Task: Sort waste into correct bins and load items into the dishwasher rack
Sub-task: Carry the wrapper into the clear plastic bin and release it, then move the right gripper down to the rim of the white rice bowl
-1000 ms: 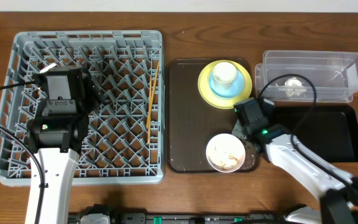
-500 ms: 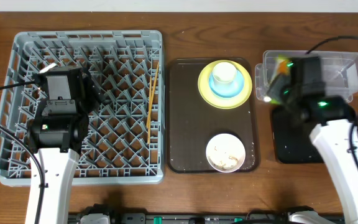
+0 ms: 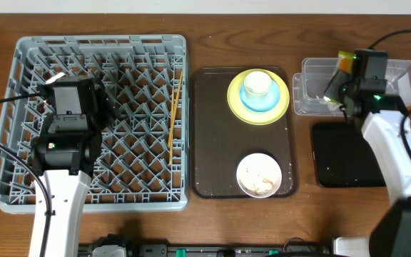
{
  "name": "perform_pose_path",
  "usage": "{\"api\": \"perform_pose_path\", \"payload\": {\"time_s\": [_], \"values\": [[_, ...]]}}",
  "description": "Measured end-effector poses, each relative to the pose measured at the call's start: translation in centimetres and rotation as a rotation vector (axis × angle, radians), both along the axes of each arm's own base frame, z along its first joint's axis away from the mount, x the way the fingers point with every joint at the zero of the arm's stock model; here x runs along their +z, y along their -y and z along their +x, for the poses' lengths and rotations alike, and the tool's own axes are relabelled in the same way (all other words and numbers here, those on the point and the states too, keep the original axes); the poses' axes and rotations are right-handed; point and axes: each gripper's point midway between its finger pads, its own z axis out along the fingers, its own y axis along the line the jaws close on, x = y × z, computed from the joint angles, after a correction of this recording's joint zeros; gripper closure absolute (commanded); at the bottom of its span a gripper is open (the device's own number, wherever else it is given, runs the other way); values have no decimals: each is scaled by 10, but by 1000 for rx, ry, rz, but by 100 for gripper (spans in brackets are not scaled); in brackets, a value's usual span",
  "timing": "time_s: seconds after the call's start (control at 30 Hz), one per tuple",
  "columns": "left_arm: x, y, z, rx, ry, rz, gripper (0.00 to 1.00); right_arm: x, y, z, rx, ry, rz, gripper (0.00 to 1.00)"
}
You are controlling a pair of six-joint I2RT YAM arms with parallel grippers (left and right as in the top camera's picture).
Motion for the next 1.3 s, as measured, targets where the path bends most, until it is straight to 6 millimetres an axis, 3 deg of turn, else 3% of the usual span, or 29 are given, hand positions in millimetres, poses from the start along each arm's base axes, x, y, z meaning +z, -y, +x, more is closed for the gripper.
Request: {"api": "perform_pose_path", "payload": {"time_s": [0.33, 0.4, 0.5, 0.63, 0.87, 0.97, 1.2, 1.3], "values": [[0, 0, 0, 0, 0, 0, 5, -43, -4, 17, 34, -48, 10, 83], [0, 0, 0, 0, 0, 0, 5, -44, -8, 18, 49, -50, 28, 77], [0, 0, 0, 0, 0, 0, 5, -43, -15, 21, 82, -37, 57, 56], [0, 0, 0, 0, 0, 0, 5, -42, -24, 23, 135, -27, 79, 44], [0, 0, 0, 0, 0, 0, 5, -38, -30, 17, 184, -42, 82, 42], [0, 0, 0, 0, 0, 0, 5, -20, -32, 8, 208, -53, 77, 43], [0, 0, 0, 0, 0, 0, 5, 66, -41, -10, 277, 37, 77, 45], [0, 0, 0, 0, 0, 0, 5, 73, -47, -25, 298, 13, 100, 45]]}}
